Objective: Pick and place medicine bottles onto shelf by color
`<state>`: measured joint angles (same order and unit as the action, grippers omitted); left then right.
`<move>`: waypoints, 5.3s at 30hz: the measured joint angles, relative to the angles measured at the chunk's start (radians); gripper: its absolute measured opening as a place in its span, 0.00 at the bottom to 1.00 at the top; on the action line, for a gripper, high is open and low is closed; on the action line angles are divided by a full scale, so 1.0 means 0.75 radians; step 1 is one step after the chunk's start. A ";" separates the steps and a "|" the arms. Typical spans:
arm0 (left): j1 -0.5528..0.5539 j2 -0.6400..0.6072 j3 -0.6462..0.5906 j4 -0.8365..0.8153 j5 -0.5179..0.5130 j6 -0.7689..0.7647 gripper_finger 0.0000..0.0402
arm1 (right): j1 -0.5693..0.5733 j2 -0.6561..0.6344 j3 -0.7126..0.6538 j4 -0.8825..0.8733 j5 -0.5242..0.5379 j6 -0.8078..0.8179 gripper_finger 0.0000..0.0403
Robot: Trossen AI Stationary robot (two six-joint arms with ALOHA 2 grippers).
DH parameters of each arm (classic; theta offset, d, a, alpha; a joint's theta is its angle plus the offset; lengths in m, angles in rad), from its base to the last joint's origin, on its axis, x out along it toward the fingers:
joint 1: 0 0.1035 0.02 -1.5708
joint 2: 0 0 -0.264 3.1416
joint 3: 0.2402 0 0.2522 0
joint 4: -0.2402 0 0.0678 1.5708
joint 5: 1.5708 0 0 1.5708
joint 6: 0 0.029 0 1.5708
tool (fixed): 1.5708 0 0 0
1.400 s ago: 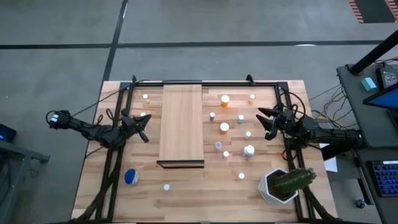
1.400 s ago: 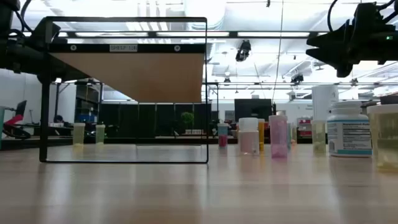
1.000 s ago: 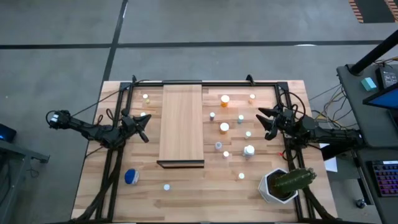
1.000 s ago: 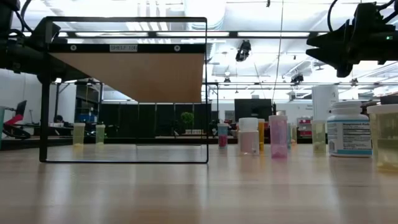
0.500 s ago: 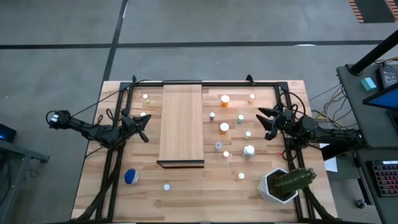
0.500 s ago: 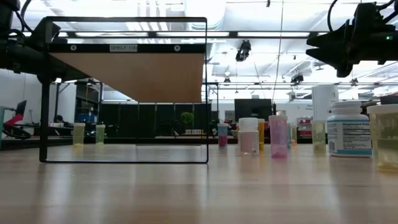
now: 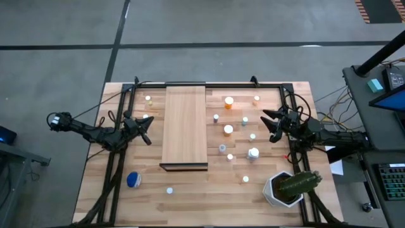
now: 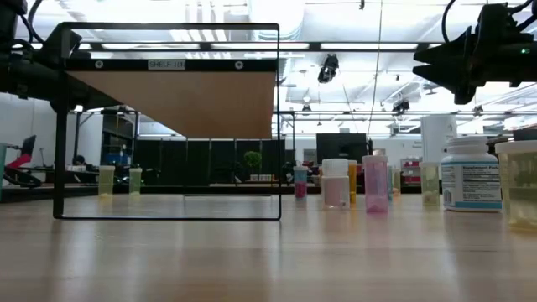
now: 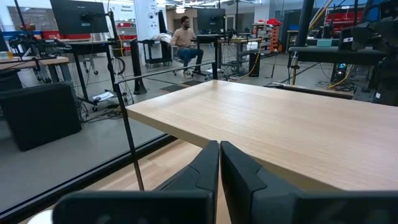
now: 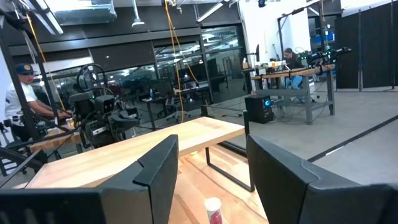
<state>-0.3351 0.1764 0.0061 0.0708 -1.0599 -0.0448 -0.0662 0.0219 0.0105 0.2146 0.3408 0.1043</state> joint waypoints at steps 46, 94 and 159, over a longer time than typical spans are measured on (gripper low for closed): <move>0.000 0.000 0.000 -0.001 0.001 0.000 0.00 | -0.008 0.001 0.000 -0.001 0.024 0.628 0.45; 0.002 0.360 0.544 1.174 0.046 -0.253 0.00 | -0.009 0.343 0.593 0.059 0.071 0.522 0.45; 1.414 1.266 1.137 -1.546 1.297 -0.909 0.11 | -0.008 0.506 0.719 -0.031 0.059 0.480 0.45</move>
<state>0.7254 1.1260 0.8589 -1.0890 -0.0875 -0.7262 -0.0724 0.4011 0.5495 0.1913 0.3851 0.4642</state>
